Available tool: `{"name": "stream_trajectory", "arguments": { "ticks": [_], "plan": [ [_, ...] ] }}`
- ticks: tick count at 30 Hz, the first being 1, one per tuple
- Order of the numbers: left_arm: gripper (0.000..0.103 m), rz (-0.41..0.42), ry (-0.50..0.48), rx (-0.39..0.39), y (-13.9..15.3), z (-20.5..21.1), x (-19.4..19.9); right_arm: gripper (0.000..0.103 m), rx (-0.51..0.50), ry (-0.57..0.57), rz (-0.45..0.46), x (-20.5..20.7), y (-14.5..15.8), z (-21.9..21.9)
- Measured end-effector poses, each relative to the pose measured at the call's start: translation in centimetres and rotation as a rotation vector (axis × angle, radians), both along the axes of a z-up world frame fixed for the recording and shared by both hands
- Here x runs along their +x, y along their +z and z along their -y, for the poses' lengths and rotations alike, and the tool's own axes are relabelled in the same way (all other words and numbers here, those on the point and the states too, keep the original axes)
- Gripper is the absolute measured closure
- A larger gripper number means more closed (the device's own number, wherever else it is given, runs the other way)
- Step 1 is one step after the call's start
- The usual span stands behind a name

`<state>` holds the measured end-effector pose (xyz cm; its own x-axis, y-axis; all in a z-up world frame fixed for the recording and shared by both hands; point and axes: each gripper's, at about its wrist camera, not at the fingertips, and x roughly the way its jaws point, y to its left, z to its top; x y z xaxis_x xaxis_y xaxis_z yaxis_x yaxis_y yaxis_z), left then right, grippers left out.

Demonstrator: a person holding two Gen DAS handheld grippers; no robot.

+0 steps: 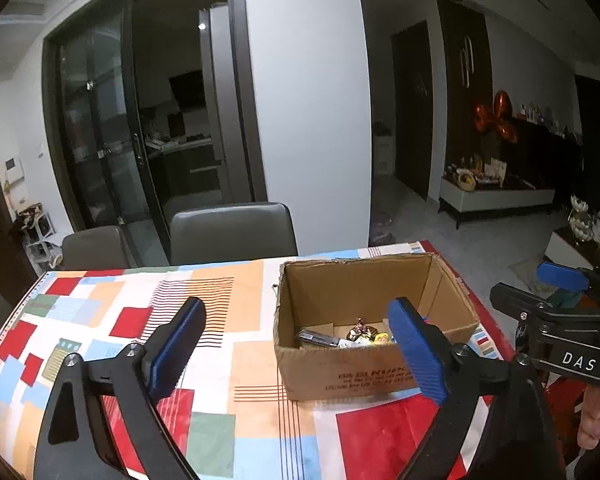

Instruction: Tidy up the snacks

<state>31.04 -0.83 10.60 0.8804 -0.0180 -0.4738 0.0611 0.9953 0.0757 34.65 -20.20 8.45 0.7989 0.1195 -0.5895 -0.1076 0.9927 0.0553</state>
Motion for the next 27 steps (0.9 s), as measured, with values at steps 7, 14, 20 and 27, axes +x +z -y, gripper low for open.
{"name": "stream_trajectory", "arguments": {
  "ticks": [7, 14, 20, 27],
  "plan": [
    [0.0, 0.058, 0.008, 0.001, 0.0, -0.1, -5.5, 0.016, -0.012, -0.014, 0.08, -5.4, 0.8, 0.2],
    [0.0, 0.104, 0.015, -0.01, -0.3, -0.4, -10.8, 0.012, -0.016, -0.01, 0.154, -11.1, 0.5, 0.1],
    [0.0, 0.123, 0.009, -0.011, -1.0, -0.3, -14.5, 0.01, 0.001, 0.001, 0.177, -14.7, 0.1, -0.1],
    [0.0, 0.169, -0.014, 0.01, -1.3, 0.5, -18.5, 0.01, 0.018, 0.011, 0.174, -17.7, -0.8, 0.5]
  ]
}}
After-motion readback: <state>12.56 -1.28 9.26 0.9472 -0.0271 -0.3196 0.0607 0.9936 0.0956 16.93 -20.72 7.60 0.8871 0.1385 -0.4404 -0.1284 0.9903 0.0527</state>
